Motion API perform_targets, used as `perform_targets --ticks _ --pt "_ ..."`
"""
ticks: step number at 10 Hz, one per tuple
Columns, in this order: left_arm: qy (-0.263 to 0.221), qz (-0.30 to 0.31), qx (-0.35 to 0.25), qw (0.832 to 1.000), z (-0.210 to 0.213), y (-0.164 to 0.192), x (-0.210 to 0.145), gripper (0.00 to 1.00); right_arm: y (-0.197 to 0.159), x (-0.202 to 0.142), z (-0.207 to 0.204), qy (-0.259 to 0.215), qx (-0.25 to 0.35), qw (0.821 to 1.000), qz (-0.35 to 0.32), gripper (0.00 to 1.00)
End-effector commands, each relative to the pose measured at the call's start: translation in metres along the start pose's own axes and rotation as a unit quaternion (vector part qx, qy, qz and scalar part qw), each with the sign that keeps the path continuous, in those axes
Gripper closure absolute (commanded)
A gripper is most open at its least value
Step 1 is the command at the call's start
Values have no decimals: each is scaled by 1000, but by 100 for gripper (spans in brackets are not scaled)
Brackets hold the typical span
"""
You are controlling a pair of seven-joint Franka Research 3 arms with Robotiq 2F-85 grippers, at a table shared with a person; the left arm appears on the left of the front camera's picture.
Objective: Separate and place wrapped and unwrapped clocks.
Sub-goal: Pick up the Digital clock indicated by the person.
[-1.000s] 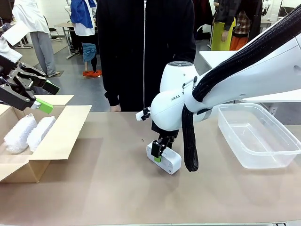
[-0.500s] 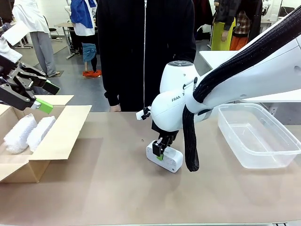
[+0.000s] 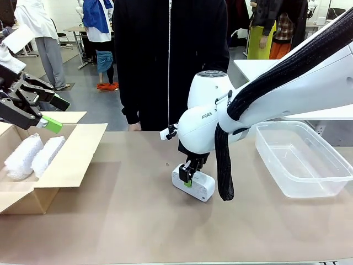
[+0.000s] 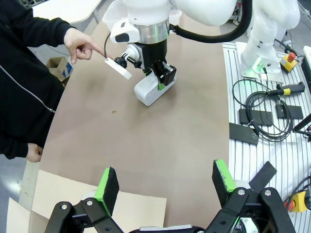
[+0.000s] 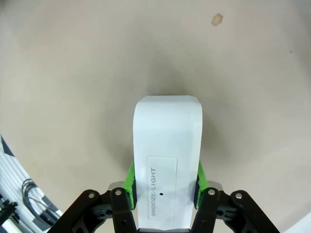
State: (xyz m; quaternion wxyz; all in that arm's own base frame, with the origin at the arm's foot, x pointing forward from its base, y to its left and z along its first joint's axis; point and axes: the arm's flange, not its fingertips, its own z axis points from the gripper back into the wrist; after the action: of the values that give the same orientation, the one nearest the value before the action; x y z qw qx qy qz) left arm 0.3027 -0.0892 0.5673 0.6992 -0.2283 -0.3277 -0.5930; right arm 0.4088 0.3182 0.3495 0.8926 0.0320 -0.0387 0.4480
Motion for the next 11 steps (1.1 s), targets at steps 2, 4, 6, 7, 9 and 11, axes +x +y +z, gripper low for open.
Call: perform_targets --ticks 2,4,6,7,9,11 --pt "-7 -8 -5 1000 0 0 -1 0 6 -11 67 18 -14 999 -22 84" --pt "-7 -8 -5 1000 0 0 -1 0 17 -20 129 -12 -48 998 -30 84" --pt "-7 -8 -5 1000 0 0 -1 0 27 -30 191 -69 -76 994 -32 84" --pt "-7 -8 -5 1000 0 0 -1 0 31 -36 216 -90 -79 992 -30 84" --pt "-7 -8 -5 1000 0 0 -1 0 37 -48 257 -133 -77 988 -29 84" --pt "-7 -8 -5 1000 0 0 -1 0 33 -45 255 -127 -92 986 -56 84"
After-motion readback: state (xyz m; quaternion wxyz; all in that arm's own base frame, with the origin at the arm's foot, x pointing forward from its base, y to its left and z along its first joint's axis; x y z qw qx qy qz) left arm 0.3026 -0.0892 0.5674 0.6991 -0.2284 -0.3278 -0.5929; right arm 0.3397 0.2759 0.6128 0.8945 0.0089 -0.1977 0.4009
